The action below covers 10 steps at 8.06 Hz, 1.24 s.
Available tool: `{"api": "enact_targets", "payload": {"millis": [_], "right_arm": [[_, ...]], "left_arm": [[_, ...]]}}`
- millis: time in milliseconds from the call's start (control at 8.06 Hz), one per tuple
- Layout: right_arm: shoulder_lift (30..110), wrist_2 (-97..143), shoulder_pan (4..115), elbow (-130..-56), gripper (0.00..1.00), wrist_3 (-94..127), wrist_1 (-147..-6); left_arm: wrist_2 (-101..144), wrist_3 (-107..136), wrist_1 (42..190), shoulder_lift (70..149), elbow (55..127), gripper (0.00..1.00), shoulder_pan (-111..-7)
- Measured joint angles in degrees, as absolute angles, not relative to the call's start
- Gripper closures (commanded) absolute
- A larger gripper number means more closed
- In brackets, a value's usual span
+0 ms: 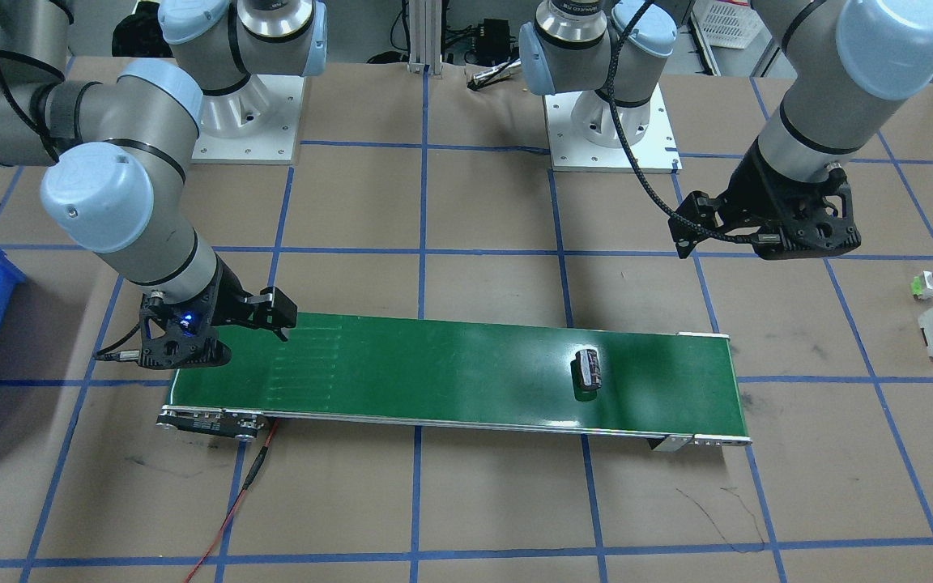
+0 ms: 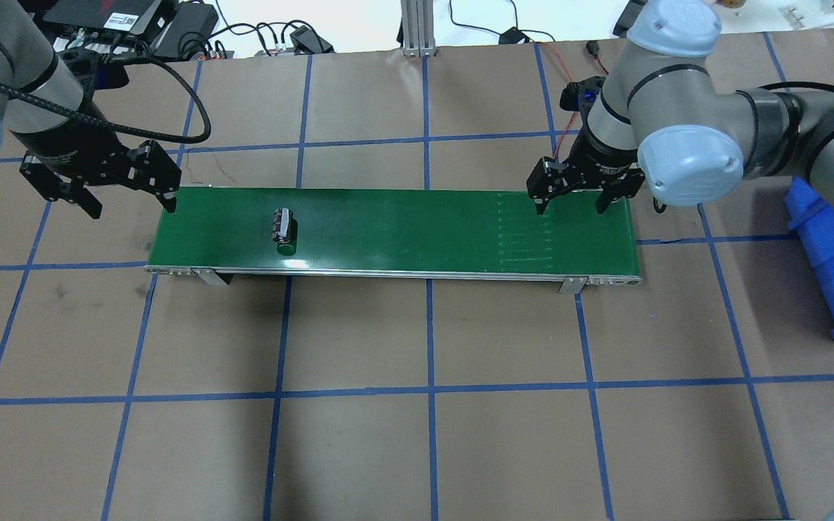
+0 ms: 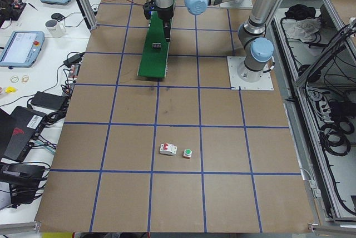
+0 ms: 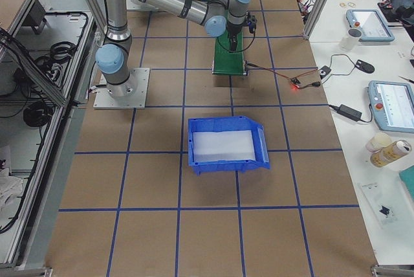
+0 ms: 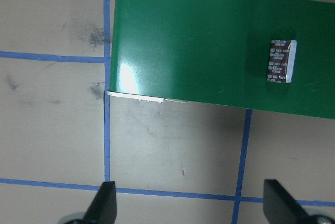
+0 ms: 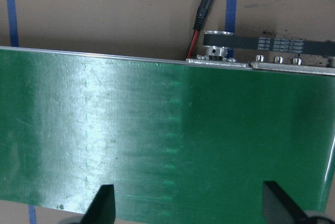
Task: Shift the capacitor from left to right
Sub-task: 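Lower the right gripper over the belt end while the capacitor rides toward it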
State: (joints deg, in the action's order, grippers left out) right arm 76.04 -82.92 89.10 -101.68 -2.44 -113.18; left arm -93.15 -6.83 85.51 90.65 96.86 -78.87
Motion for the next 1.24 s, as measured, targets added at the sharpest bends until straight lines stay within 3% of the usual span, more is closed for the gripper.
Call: {"api": "enact_targets", "payload": {"millis": [1241], "right_arm": [[75.63, -82.89, 88.94, -102.90, 0.00, -1.95, -114.33]], "left_arm": [[-92.66, -6.76, 85.78, 91.07, 96.60, 0.00, -78.95]]}}
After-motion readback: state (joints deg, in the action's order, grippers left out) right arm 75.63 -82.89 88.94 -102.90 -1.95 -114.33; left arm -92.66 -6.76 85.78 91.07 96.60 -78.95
